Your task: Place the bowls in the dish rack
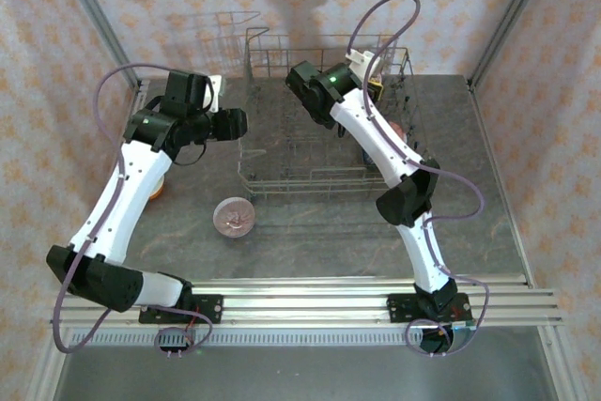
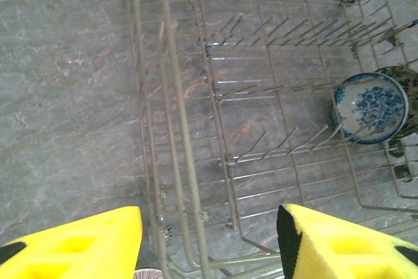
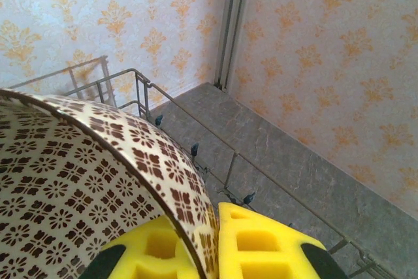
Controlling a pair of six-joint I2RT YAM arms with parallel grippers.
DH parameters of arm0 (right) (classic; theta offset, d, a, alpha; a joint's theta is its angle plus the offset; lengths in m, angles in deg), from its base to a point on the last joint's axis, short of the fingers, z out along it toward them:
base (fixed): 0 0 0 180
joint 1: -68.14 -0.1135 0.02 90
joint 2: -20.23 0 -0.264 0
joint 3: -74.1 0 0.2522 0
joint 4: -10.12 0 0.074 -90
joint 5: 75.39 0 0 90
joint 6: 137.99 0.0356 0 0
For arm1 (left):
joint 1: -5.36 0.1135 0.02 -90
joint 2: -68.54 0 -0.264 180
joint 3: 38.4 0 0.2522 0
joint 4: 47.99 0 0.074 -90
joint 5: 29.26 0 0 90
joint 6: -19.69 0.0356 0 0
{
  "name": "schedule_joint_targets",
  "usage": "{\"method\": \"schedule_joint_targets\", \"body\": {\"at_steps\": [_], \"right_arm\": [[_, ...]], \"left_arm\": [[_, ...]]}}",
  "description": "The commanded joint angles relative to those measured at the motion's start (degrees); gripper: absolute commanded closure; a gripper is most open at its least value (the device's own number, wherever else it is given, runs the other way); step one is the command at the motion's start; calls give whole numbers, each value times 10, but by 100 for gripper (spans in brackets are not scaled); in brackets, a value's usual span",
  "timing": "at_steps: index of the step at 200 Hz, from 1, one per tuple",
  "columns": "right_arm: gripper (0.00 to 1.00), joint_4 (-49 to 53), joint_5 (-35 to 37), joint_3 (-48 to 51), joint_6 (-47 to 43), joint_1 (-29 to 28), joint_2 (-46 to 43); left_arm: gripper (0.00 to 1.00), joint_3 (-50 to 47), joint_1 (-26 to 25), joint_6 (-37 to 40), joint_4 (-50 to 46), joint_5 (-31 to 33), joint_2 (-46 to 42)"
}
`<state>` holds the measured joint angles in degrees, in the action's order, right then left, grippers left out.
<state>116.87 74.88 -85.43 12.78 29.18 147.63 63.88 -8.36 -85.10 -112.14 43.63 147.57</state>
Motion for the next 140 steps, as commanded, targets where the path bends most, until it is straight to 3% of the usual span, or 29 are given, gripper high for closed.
{"method": "schedule_joint_targets", "body": {"at_steps": [1,44,140], "right_arm": [[100,89,49,12,33,-2,6],[100,89,57,41,34,5,-5],[100,89,69,114,32,29,-30]], "left_arm": [[41,-11,5,21,-1,-4,18],[41,-28,1,22,7,-45,44],[41,-19,-43,32,1,-36,96]]}}
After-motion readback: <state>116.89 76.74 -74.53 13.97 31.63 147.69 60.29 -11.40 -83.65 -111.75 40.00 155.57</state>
